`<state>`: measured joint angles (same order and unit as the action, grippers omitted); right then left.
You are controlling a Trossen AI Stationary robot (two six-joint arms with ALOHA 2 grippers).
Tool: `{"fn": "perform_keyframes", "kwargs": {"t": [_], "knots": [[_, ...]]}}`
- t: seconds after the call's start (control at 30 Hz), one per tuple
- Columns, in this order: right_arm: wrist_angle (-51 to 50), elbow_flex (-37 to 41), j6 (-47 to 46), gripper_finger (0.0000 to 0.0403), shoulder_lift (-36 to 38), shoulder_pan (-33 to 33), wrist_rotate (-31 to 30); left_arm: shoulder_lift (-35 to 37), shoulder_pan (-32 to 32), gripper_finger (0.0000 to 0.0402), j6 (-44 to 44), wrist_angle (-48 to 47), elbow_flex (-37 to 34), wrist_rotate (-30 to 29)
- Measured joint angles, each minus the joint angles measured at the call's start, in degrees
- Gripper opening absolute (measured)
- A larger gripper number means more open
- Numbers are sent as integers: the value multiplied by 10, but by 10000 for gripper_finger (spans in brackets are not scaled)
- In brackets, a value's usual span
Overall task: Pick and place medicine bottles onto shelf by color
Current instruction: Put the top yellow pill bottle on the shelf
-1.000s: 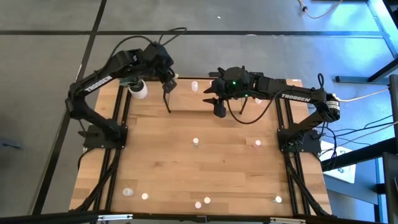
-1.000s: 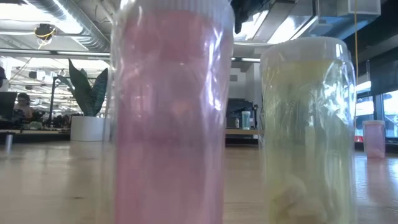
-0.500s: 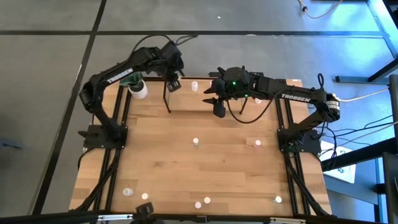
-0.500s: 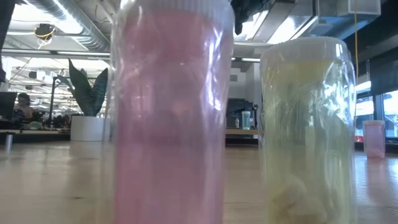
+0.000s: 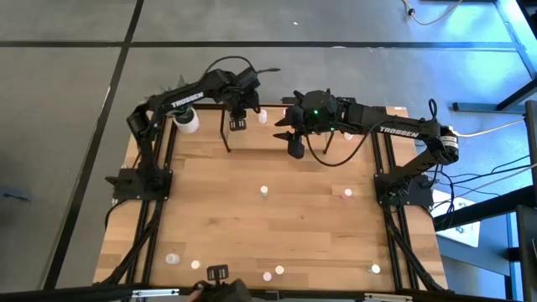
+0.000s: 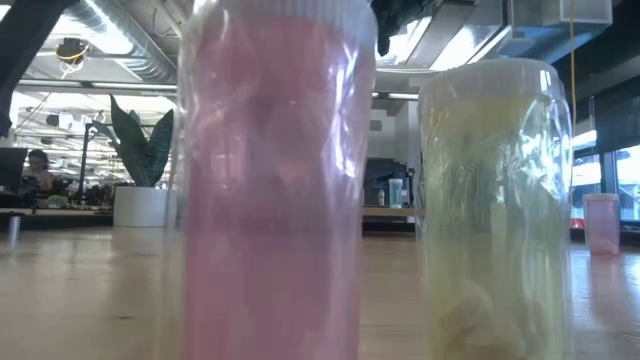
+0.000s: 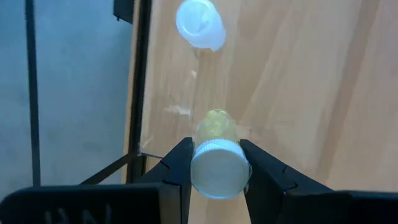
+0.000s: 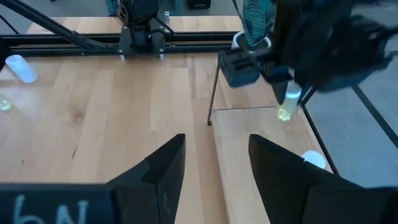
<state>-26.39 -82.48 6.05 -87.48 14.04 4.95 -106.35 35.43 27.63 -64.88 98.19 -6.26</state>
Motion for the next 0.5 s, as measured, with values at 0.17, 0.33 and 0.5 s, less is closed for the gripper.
{"fn": "perform_keyframes", "kwargs": {"t": [0.17, 0.33, 0.5], "knots": [[0, 0, 0, 179, 0, 0, 0, -22, 4, 94, 13, 5, 0, -2], [0, 0, 0, 179, 0, 0, 0, -38, 13, 94, 55, 12, 0, 0], [0, 0, -1, 179, 0, 0, 0, -54, 25, 94, 76, 11, 0, 4]]}}
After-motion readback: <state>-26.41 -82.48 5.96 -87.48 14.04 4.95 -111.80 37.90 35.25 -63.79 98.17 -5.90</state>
